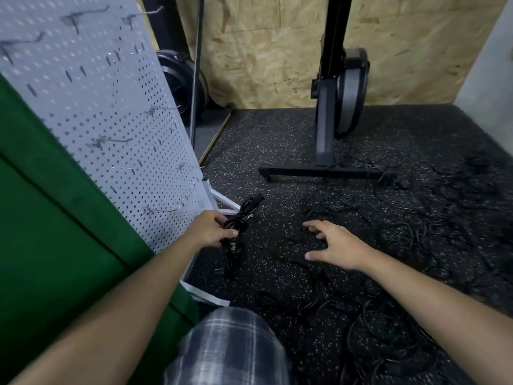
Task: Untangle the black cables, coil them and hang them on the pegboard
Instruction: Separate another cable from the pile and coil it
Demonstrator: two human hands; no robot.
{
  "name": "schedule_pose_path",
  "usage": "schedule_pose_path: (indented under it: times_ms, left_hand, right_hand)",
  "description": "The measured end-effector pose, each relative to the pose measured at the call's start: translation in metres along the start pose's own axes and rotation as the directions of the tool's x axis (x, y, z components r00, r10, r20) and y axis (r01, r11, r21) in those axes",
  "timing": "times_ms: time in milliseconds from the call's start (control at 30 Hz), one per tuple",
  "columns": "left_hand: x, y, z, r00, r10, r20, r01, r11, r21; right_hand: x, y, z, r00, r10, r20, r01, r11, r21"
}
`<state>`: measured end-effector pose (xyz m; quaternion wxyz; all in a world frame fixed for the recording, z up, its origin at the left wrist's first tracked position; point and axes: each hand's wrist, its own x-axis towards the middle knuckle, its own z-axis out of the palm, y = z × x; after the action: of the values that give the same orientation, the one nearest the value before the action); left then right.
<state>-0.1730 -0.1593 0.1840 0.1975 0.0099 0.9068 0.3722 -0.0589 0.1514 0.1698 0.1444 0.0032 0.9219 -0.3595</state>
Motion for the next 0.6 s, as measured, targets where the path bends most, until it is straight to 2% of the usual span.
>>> schedule_pose_path:
  times_ms: [133, 267, 467, 600]
  left_hand:
    - [0.032, -0.05, 0.019, 0.993, -0.087, -0.081, 0.082, 0.995, -0.06]
    - [0.063, -0.087, 0.044, 0.988, -0.097, -0.118, 0.094, 0.995, -0.032]
    - [0.107, -0.129, 0.087, 0.993, -0.088, -0.082, 0.083, 0.994, -0.065]
    - [0.123, -0.149, 0.122, 0.99, -0.11, -0.087, 0.111, 0.994, 0.012]
  right_hand:
    - [0.031, 0.001, 0.017, 0.999, 0.03, 0.019, -0.029, 0.997, -0.069]
    - [0.048, 0.013, 0.029, 0.995, 0.079, 0.067, -0.071, 0.992, -0.109]
    - [0.057, 0.028, 0.044, 0.984, 0.151, 0.094, -0.14, 0.984, -0.112]
    - [0.061, 0.037, 0.051, 0.974, 0.185, 0.127, -0.164, 0.974, -0.156]
